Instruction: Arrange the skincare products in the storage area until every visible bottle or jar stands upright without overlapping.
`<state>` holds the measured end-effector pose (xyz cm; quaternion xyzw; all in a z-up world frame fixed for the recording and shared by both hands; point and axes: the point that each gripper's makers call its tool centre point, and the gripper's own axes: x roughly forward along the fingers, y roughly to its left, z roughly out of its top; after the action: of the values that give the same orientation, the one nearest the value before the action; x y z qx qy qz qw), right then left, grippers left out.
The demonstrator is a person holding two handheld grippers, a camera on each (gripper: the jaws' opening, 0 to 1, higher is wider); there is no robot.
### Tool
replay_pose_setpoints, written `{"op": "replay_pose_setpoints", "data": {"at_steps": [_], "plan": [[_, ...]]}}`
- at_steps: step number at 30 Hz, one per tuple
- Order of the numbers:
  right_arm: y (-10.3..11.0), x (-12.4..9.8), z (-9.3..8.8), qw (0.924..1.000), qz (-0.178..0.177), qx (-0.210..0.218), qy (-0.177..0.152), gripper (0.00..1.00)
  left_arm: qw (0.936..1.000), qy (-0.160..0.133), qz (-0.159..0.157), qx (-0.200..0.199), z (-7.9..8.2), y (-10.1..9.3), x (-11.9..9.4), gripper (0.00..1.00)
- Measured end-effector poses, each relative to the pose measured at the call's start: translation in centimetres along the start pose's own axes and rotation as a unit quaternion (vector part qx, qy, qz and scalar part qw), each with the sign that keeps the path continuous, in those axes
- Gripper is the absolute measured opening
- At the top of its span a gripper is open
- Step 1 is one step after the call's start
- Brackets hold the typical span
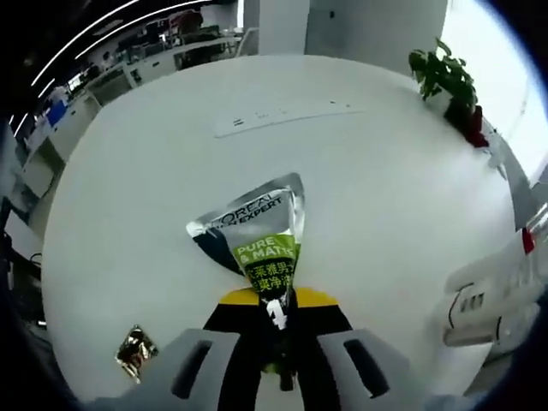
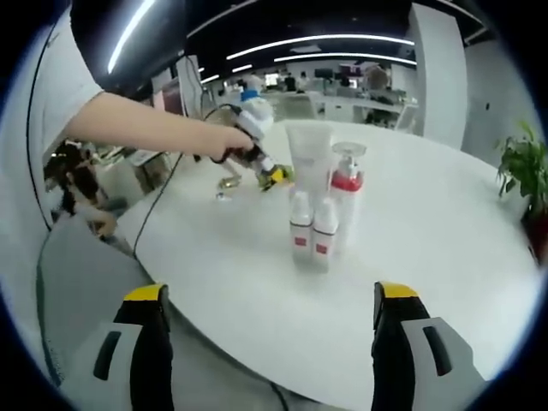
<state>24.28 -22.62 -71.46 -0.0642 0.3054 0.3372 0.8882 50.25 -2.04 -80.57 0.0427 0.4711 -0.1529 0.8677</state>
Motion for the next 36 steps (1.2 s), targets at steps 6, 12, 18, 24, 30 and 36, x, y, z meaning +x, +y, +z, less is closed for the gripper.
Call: {"op": "replay_pose_setpoints", "data": {"at_steps": [6,12,18,24,30,36], "plan": [[0.1,-0.1,0.3,1.0000,0.003,0.000,-0.007,0.98,0.9999,-0.014,-0.008,0.002,0.0,-0.7,-1.6,0.03],[0.4,-0.2,0.4,0.9999,0.007,-0.007,-0.012,0.98,0.9993,-0.034,-0.013,0.006,0.2,-1.4,-4.0,0.03],[0.8,-0.3,0.7,0.9995,0.012,-0.020,-0.022,0.97,0.9985,-0.049,-0.020,0.011,-0.4,-1.6,-5.9,0.03],[1.0,-0.4,0.9,0.9991,0.015,-0.028,-0.027,0.97,0.9978,-0.061,-0.022,0.011,-1.4,-1.5,-8.7,0.03],[1.4,-0.4,0.9,0.9987,0.020,-0.038,-0.026,0.97,0.9969,-0.073,-0.027,0.011,-2.4,-2.4,-10.8,0.03],[1.5,-0.3,1.0,0.9984,0.026,-0.041,-0.028,0.97,0.9944,-0.095,-0.045,0.007,-3.3,-3.4,-13.3,0.03]]}}
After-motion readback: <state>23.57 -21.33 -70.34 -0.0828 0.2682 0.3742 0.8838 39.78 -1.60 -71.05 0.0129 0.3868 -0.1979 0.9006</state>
